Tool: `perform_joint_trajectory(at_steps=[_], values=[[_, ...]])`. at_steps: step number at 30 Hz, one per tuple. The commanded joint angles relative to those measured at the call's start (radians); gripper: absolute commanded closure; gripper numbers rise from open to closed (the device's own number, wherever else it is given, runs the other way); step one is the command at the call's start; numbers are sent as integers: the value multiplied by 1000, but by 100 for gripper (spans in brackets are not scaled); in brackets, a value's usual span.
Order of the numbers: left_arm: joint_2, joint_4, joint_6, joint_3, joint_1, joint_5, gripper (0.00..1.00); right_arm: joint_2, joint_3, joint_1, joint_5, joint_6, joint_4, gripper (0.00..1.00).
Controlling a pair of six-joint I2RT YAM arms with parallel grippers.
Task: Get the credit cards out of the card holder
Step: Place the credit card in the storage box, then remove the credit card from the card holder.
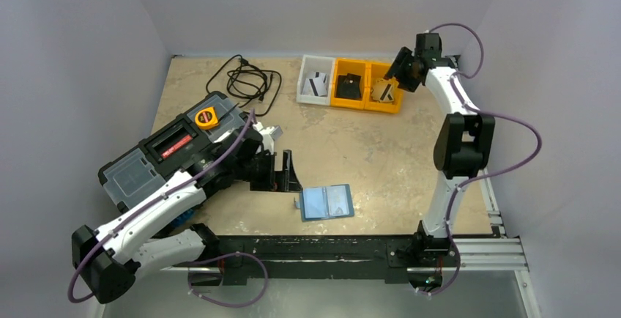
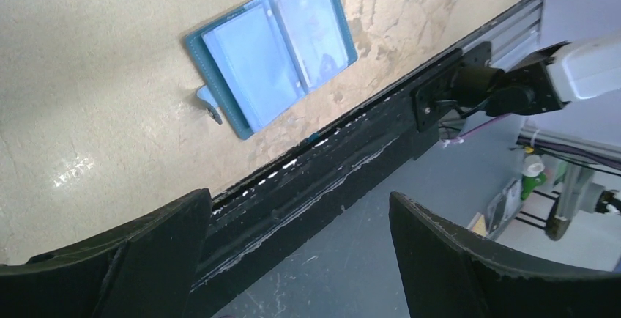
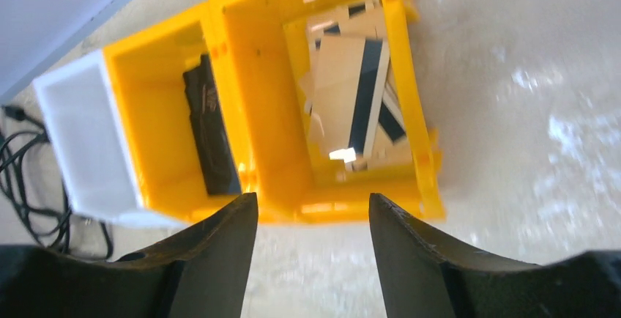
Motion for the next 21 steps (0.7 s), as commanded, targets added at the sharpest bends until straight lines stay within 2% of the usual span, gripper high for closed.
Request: perform_joint_trajectory(at_steps=[1, 3, 8, 12, 14, 16, 21], values=[[83, 12, 11, 86, -103, -152, 10, -237, -198, 5, -14, 9, 68, 42], [141, 12, 11, 122, -155, -202, 11, -326, -317, 11, -31, 15, 107, 41], [323, 3, 19, 231, -280, -317, 23, -529, -580, 22, -96, 27, 169, 41], [487, -23, 42, 352, -372, -401, 40, -694, -749, 32, -121, 26, 181, 45], [580, -28, 55, 419, -406, -415, 51, -763, -818, 32, -129, 15, 175, 47], [662, -26, 65, 471, -436, -417, 58, -830, -874, 32, -129, 2, 159, 47], [836, -33, 77, 571, -482, -430, 60, -963, -1002, 33, -151, 2, 137, 47]])
